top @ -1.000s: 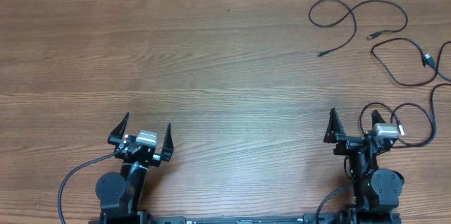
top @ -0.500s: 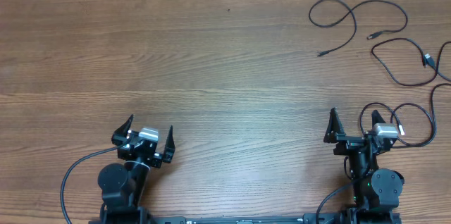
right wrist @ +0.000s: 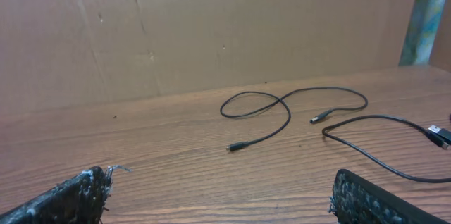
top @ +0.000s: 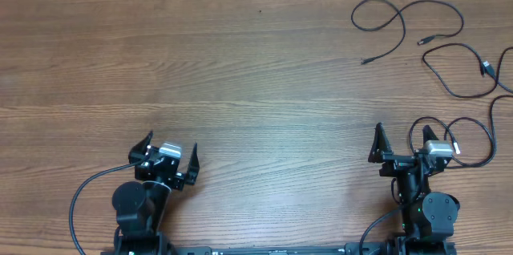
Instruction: Untangle cables
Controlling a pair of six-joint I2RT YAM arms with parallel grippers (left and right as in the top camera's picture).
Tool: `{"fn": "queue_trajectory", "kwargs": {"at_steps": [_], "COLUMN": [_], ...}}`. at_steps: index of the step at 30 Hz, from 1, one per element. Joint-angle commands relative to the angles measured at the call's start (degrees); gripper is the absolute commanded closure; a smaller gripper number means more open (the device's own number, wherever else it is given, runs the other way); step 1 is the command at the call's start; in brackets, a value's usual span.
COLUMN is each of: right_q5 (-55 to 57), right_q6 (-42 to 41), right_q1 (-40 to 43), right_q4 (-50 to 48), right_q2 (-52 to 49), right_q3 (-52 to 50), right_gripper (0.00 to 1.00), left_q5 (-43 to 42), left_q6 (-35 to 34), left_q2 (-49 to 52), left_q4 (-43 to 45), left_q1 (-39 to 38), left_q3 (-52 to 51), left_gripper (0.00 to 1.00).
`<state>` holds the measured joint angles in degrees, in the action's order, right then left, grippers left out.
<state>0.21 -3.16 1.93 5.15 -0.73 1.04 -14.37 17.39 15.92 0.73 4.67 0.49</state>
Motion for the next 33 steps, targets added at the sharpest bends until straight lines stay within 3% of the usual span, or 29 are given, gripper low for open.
{"fn": "queue_trajectory", "kwargs": {"at_steps": [1,8,13,18,25,33], "right_q5": [-0.3,-0.3,-0.3,-0.3,-0.3,-0.3], "right_q6": [0.2,0.2,0.2,0.2,0.2,0.2], "right_q1": [0.0,0.0,0.0,0.0,0.0,0.0], "right_q4": [-0.3,-0.3,-0.3,-0.3,-0.3,-0.3], "right_q2": [0.6,0.6,0.6,0.6,0.6,0.6], "right_q3": [-0.6,-0.6,-0.6,-0.6,-0.6,-0.6], "right_gripper": [0.00,0.00,0.00,0.00,0.00,0.00], "left_q5": [0.0,0.0,1.4,1.1,1.3,19.5], "left_q6": [4.0,4.5,4.5,4.2,4.1,-9.9], "left_q2": [0.1,-0.9,-8.7,-15.9,-15.7,-15.7], "left_q4": [3.0,7.3,6.2,2.5,-4.2,-4.6], "left_q1": [0.6,-0.5,-2.2,-2.4,-4.9,-5.4], "left_q3": [-0.2,-0.2,-0.2,-0.2,-0.2,-0.2], "left_gripper": [0.00,0.01,0.00,0.01,0.00,0.00]}}
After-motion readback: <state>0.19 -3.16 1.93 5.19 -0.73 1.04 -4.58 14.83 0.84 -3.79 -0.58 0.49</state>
